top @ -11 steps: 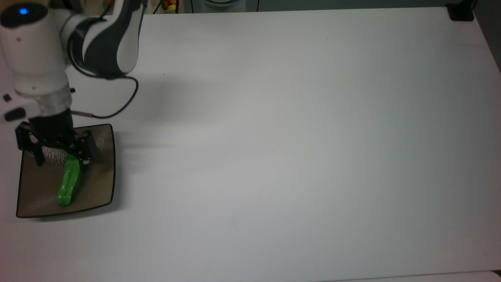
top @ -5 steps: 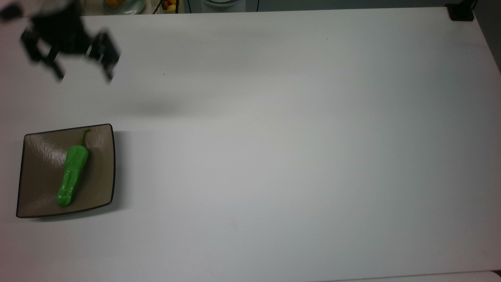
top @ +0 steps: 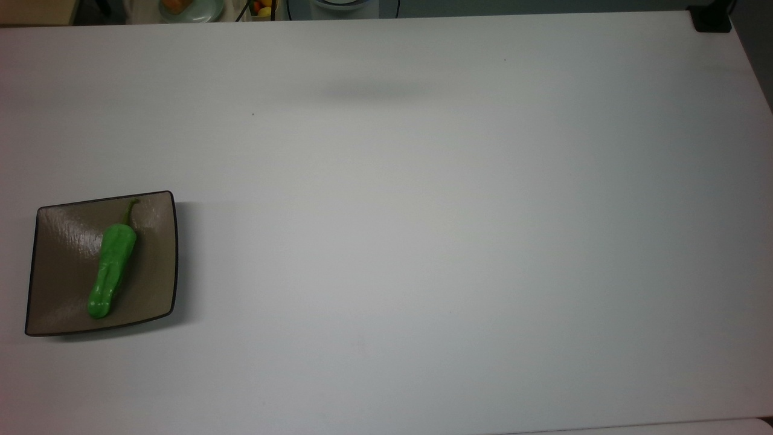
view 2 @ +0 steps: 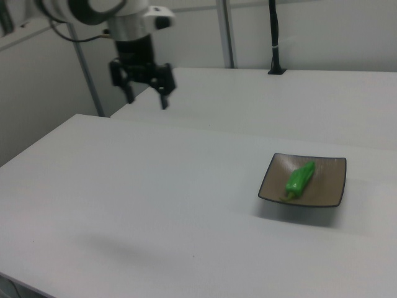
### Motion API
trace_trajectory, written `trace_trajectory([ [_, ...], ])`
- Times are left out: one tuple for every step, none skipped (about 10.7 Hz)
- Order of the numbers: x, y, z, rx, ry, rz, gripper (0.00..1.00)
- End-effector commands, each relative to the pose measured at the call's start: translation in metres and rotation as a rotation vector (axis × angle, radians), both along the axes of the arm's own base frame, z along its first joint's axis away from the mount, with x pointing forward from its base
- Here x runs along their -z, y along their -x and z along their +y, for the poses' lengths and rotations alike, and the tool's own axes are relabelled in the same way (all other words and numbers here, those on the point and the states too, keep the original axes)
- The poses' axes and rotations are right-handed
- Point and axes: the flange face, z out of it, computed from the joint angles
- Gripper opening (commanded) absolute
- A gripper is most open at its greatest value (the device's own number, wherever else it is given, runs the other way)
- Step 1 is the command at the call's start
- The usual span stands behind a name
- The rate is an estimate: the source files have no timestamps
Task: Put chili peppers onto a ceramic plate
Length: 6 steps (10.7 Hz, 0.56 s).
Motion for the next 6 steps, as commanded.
trace_trajectory([
  [0.033,0.033,0.071,-0.033,-0.021,0.051,1.00],
  [0.038,0.030,0.082,-0.044,-0.023,0.006,1.00],
  [0.045,0.024,0.088,-0.056,-0.018,-0.009,1.00],
  [0.053,0.017,0.089,-0.064,-0.014,-0.007,1.00],
  [0.054,0.012,0.090,-0.053,-0.016,-0.024,1.00],
  [0.054,0.010,0.090,-0.052,-0.016,-0.032,1.00],
])
